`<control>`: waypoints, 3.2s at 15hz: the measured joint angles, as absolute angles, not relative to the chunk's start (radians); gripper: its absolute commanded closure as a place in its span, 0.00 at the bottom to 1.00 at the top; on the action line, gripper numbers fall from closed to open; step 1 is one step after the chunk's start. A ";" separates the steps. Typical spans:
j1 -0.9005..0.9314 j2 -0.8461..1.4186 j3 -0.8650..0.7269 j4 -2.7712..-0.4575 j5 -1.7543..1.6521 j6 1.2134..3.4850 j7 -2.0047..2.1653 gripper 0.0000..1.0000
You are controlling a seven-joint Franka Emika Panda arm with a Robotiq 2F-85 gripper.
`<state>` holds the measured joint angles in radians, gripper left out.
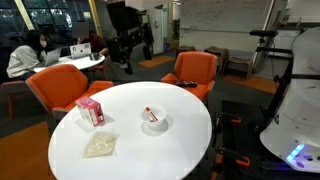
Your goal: Move the white bowl to the right
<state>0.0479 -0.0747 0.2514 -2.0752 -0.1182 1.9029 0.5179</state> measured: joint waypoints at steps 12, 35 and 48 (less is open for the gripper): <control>0.097 0.271 0.092 -2.021 -0.275 2.065 0.582 0.00; 0.144 0.786 -0.077 -1.730 -0.283 2.186 0.585 0.00; 0.150 0.850 -0.079 -1.663 -0.281 2.170 0.533 1.00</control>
